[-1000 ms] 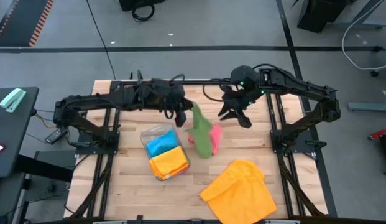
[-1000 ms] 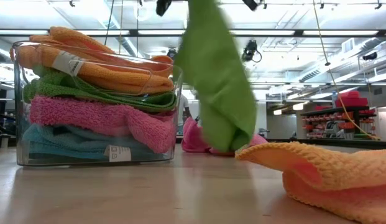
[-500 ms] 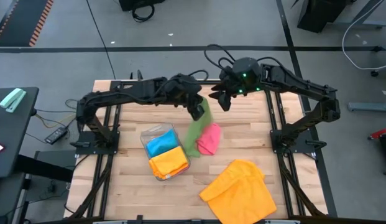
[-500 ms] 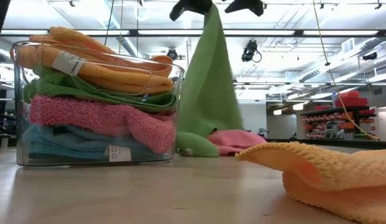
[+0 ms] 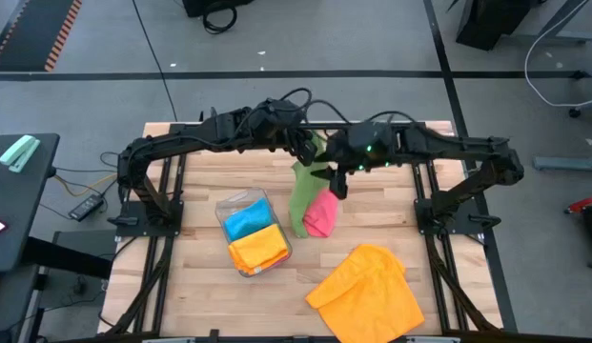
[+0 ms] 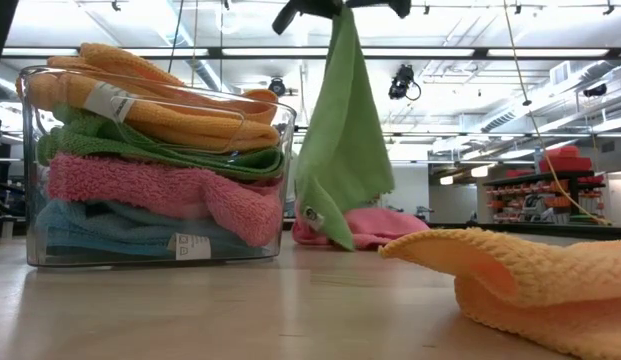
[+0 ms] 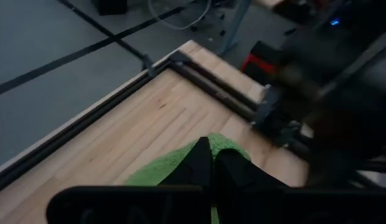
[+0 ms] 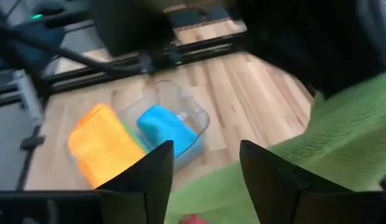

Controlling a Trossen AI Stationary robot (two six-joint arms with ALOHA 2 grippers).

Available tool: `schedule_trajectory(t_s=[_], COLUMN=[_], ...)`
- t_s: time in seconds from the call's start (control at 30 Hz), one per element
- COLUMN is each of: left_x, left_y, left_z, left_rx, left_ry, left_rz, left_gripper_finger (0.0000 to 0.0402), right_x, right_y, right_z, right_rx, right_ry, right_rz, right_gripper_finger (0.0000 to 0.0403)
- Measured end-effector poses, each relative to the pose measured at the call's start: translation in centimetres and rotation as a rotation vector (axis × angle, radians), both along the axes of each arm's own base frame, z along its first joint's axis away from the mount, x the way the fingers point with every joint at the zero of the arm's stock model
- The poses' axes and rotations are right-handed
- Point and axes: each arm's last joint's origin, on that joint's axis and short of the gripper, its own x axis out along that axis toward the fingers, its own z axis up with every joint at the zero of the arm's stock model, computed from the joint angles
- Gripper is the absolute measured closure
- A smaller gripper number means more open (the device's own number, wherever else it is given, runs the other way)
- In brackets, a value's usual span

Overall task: Fold microfiber towels
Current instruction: Fold the green towel

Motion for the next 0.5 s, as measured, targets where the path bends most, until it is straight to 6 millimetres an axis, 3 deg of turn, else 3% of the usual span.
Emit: schedule_trajectory(t_s=[0.13,0.3,0.4,0.5], left_x=[0.1,-0.2,-0.3,-1.2], left_y=[-0.3,-0.2,-0.2,-0.4], left_z=[0.4,0.8,0.9,1.4], left_rx=[-0.008,-0.015,-0.014,-0.013], left_ry=[-0.039,-0.062,-0.057,-0.048], left_rz=[-0.005,0.003,0.003,0.001], left_gripper_finger=[0.0394,0.0385,0.0394,0.0393], right_x=[0.7,1.2,0.9,-0.5], right_y=[-0.1,0.0,-1.1,-2.1], right_z=[-3.0,-4.7,-6.4,-6.5], right_rx=[0.023,0.034,0.024,-0.038], right_ry=[0.006,-0.114,-0.041,0.028], right_rz=[-0.068,0.0,-0.121,-0.279], right_gripper_finger=[0.0214,0.0215,0.0215,0.0215])
